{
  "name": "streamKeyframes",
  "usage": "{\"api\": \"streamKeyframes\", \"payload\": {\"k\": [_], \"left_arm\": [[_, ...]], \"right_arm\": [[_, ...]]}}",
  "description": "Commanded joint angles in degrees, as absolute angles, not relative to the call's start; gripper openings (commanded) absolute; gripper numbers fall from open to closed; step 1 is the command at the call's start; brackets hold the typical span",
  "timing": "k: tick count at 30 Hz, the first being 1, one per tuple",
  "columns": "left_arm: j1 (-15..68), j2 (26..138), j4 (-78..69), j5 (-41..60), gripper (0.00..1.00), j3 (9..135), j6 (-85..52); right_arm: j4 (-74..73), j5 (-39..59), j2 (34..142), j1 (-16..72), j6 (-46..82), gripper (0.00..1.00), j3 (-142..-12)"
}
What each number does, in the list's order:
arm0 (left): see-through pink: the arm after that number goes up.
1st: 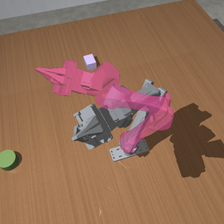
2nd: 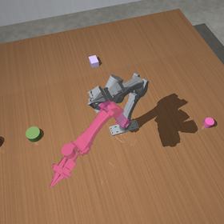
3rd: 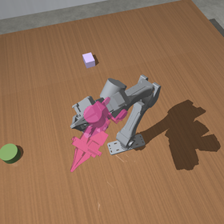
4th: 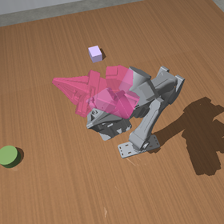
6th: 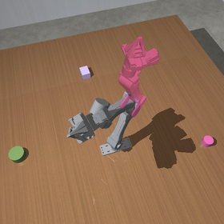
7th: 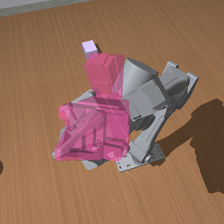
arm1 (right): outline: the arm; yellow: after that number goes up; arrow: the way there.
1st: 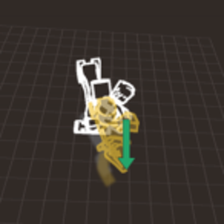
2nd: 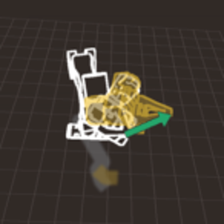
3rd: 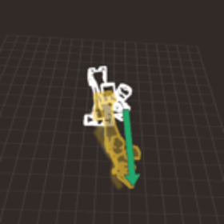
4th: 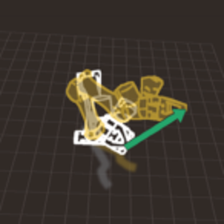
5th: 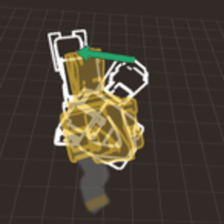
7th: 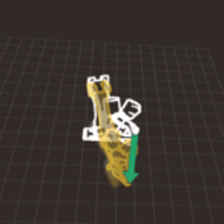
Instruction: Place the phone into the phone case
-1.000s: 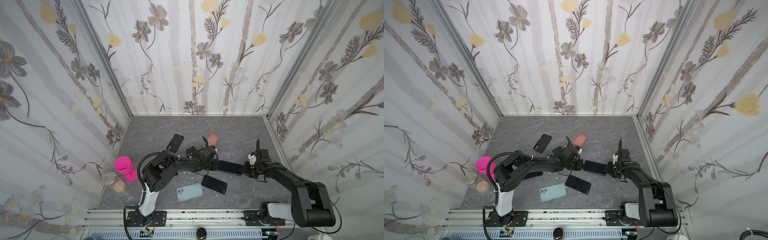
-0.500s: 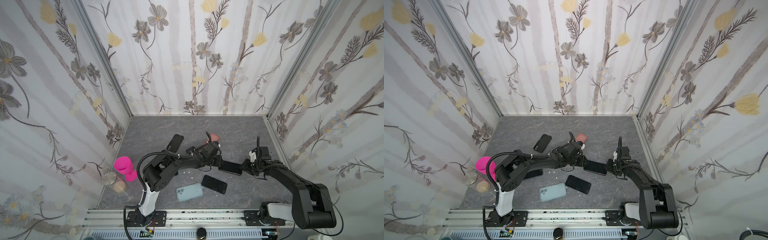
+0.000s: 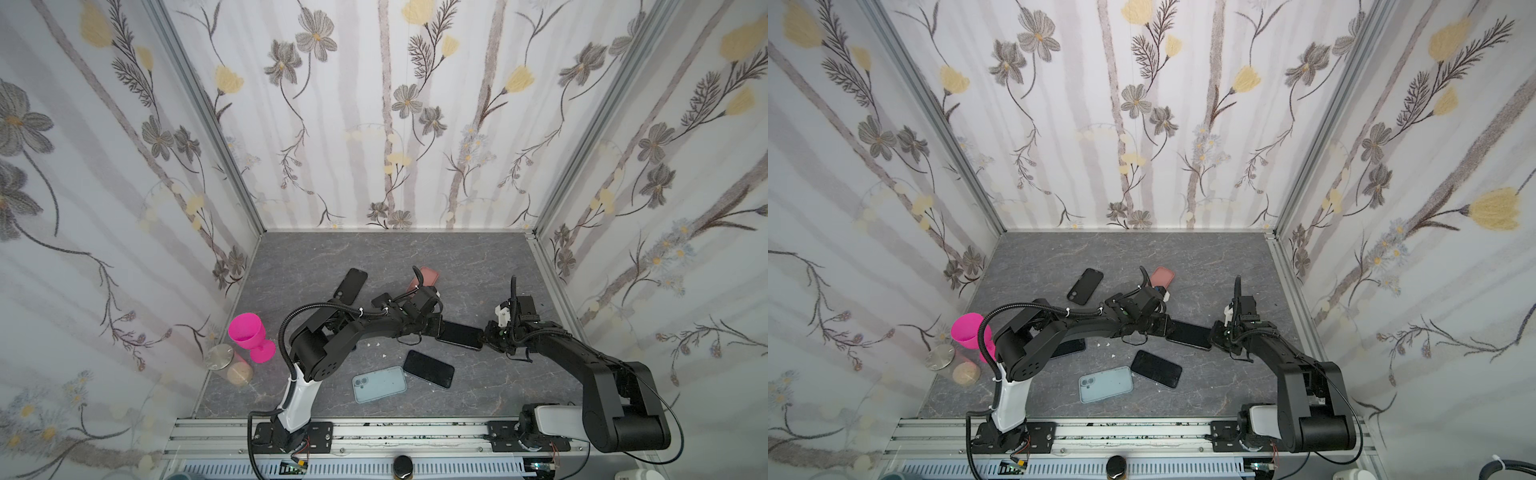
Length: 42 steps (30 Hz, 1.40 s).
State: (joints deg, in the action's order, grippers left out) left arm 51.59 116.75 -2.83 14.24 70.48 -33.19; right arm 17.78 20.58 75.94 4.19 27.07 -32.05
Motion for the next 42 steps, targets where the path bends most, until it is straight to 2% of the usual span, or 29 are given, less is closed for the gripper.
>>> {"api": "streamKeyframes", "payload": {"k": [1,14,16,19,25,33,39,42], "left_arm": [[52.0,117.0,-3.5,16.2,0.28,70.0,-33.2],[52.3,115.1,-6.4,17.0,0.24,66.4,-35.1],[52.3,114.9,-5.8,15.3,0.24,66.3,-35.0],[52.1,114.8,-5.1,13.5,0.24,65.9,-35.1],[52.0,114.9,-4.4,12.2,0.23,65.6,-35.0],[52.0,114.5,-4.6,12.5,0.23,65.5,-34.7],[52.0,114.6,-4.9,12.7,0.23,65.6,-34.7],[52.0,114.6,-5.2,13.4,0.22,65.6,-34.8]], "right_arm": [[16.8,22.9,76.6,5.2,27.7,0.16,-31.9],[16.9,20.7,80.6,8.6,27.9,0.11,-33.0],[18.0,19.4,80.1,8.7,27.7,0.12,-33.7],[19.9,16.5,78.1,8.7,27.5,0.24,-34.8],[22.3,13.8,74.1,8.5,27.5,0.27,-35.0],[23.7,14.5,72.9,8.6,27.4,0.16,-33.7],[22.3,15.5,73.5,8.8,27.7,0.13,-32.2],[21.7,16.2,74.3,8.9,27.6,0.07,-32.0]]}}
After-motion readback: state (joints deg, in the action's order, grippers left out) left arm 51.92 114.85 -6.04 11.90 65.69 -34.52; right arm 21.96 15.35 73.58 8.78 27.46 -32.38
